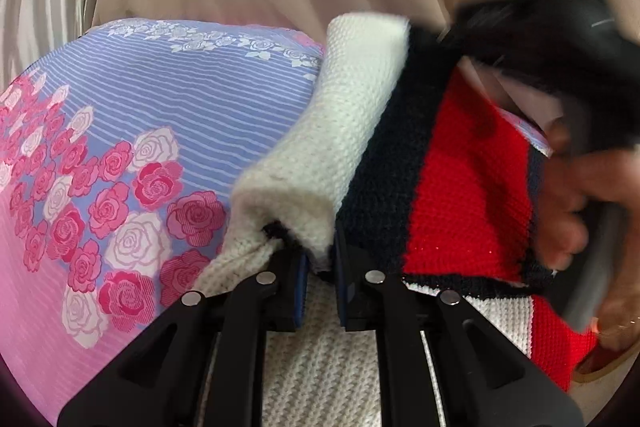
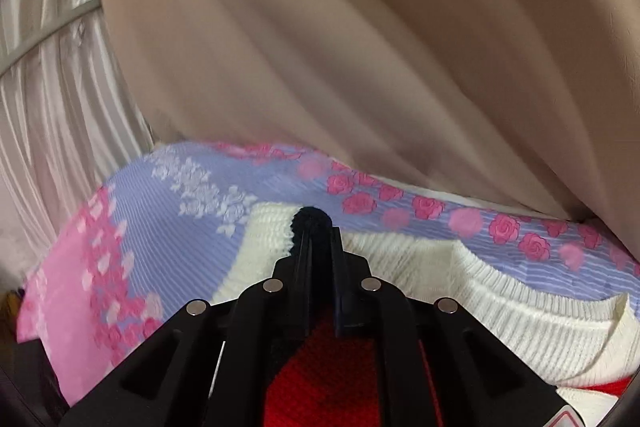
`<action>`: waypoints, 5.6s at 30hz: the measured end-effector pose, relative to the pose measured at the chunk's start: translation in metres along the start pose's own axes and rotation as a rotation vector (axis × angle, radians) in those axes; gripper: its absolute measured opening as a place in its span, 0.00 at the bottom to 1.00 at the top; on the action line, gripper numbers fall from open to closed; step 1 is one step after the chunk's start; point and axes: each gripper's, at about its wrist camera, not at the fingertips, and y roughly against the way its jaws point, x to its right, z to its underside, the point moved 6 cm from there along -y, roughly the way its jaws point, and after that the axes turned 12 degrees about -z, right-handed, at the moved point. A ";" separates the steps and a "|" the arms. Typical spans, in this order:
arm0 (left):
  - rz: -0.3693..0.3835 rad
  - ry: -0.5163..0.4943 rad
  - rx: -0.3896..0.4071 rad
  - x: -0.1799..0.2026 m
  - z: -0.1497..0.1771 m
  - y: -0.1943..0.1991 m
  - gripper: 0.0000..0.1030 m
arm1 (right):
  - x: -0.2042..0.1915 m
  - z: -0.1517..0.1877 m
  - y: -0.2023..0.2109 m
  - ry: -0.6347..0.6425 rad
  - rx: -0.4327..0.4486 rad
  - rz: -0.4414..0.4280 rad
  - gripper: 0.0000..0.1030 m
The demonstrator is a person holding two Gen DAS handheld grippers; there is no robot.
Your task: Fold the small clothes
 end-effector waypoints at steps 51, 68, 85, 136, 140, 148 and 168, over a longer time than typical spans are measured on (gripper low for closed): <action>0.022 -0.212 -0.038 -0.116 0.123 0.157 0.85 | -0.012 0.319 0.340 -0.505 0.086 0.265 0.72; 0.213 0.109 -0.283 -0.125 0.185 0.156 0.06 | -0.060 0.397 0.302 -0.638 0.159 0.035 0.08; 0.456 -0.152 -0.074 -0.185 0.285 0.355 0.06 | -0.186 0.495 0.451 -0.401 0.030 0.049 0.07; 0.238 -0.041 -0.243 -0.087 0.188 0.093 0.29 | -0.001 0.397 0.324 -0.658 0.284 0.073 0.74; 0.234 -0.032 -0.235 -0.099 0.181 0.110 0.18 | 0.000 0.385 0.325 -0.675 0.282 0.086 0.16; 0.225 -0.097 -0.352 -0.160 0.260 0.159 0.15 | -0.048 0.455 0.403 -0.658 0.209 0.158 0.12; 0.105 -0.221 -0.033 -0.023 0.126 0.123 0.89 | -0.001 0.323 0.365 -0.495 0.251 0.290 0.80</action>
